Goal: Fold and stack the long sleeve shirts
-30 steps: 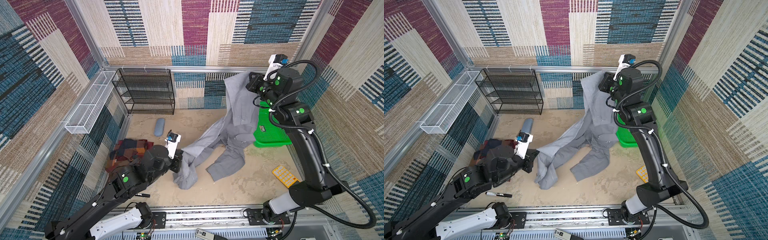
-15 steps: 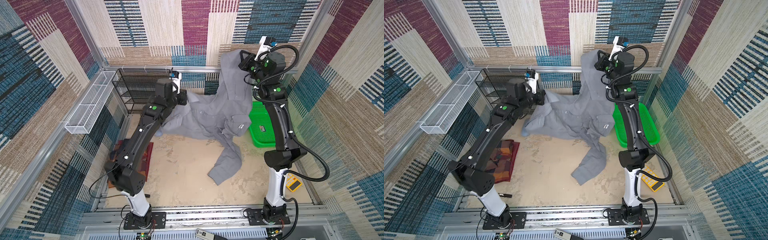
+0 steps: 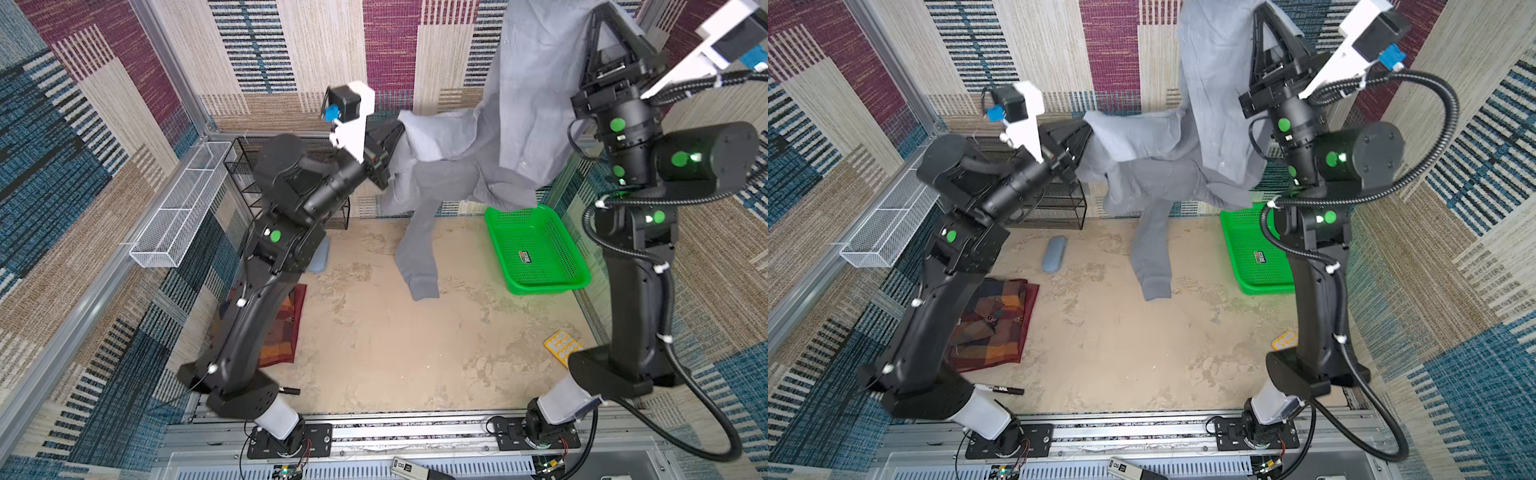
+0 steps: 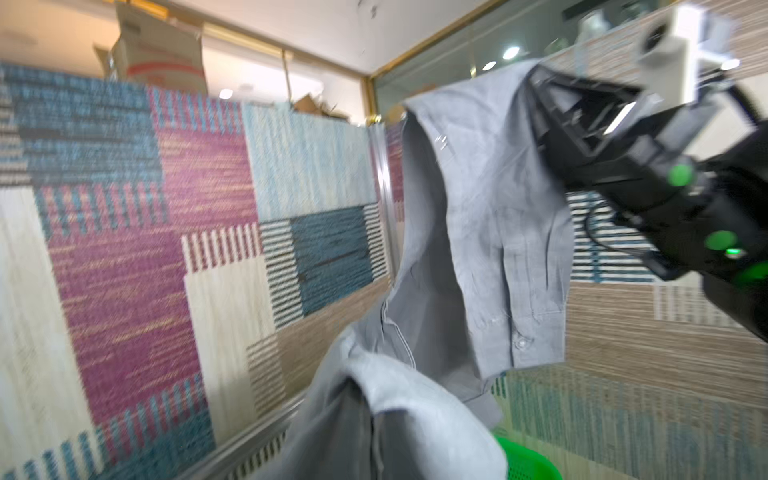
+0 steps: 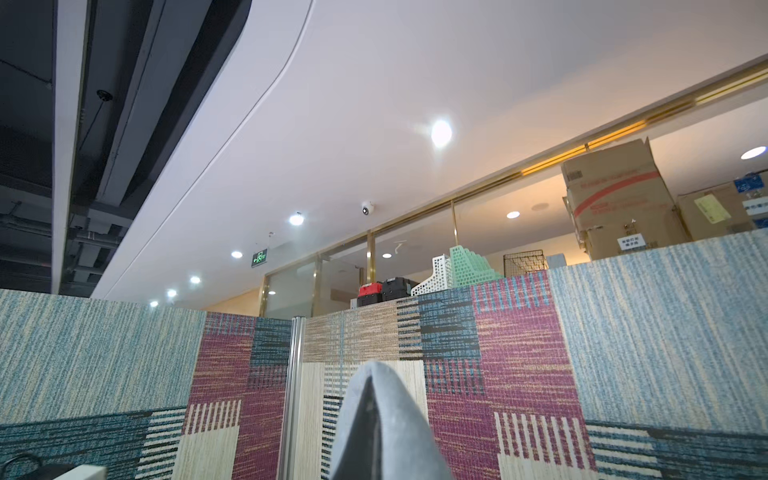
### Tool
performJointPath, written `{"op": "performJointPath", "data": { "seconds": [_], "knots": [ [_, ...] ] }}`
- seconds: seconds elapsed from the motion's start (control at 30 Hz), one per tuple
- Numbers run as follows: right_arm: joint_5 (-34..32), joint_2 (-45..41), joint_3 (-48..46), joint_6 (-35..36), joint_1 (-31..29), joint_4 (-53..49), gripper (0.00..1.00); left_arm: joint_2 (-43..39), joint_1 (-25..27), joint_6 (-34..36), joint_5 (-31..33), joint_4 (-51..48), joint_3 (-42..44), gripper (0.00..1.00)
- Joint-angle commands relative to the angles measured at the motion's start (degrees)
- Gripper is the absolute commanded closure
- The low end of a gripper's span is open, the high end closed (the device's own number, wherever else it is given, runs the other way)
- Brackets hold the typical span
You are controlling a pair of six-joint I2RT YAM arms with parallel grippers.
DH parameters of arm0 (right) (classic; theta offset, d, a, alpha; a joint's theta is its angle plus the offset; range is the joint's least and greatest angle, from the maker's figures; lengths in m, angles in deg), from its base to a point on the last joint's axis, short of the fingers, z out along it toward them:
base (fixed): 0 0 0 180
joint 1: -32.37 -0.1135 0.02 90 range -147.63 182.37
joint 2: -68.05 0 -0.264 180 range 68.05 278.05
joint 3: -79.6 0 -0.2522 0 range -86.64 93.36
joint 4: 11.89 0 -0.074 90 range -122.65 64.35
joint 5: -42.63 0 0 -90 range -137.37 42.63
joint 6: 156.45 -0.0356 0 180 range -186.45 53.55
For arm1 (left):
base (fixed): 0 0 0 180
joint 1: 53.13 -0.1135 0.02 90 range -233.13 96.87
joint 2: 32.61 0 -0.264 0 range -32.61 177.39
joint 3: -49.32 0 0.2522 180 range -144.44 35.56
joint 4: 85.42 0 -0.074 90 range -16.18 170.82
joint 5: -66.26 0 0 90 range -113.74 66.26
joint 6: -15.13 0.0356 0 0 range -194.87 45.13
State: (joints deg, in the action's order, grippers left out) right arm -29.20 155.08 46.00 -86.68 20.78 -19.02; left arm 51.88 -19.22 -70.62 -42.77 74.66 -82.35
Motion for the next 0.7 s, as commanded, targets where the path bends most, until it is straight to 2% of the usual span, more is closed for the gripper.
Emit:
{"op": "performJointPath", "data": {
  "seconds": [0.0, 0.13, 0.23, 0.3, 0.43, 0.6, 0.63, 0.67],
  "knots": [
    [0.78, -12.84, -18.12, 3.36, -0.12, 4.07, 1.0, -10.24, 0.28, 4.67, -2.63, 8.21, 14.26, 1.0],
    [-2.47, -30.52, -41.9, 0.47, -0.1, 3.64, 1.0, -24.07, 1.71, 3.89, -2.24, 6.0, 34.68, 1.0],
    [-1.18, -39.86, -55.6, -7.46, -0.09, -0.5, 1.0, -33.42, 2.31, 0.03, 0.08, 5.33, 50.53, 1.0],
    [-0.24, -44.81, -61.46, -9.66, -0.12, -5.13, 1.0, -39.0, 3.28, -4.35, -0.16, 4.13, 58.78, 1.0],
    [-3.21, -50.6, -63.05, -10.67, -0.09, -23.11, 1.0, -51.59, 8.13, -11.06, 5.68, 1.05, 74.64, 1.0],
    [-1.31, -50.71, -60.35, -8.78, -0.09, -45.55, 0.99, -64.0, 13.97, -19.06, 10.28, -3.66, 85.22, 1.0],
    [0.48, -49.82, -60.68, -8.21, -0.09, -49.91, 0.91, -65.23, 15.1, -20.63, 10.77, -5.04, 85.78, 1.0],
    [1.71, -48.99, -61.22, -7.15, -0.09, -53.21, 0.88, -65.72, 16.15, -21.4, 11.21, -6.0, 85.83, 1.0]
  ]
}}
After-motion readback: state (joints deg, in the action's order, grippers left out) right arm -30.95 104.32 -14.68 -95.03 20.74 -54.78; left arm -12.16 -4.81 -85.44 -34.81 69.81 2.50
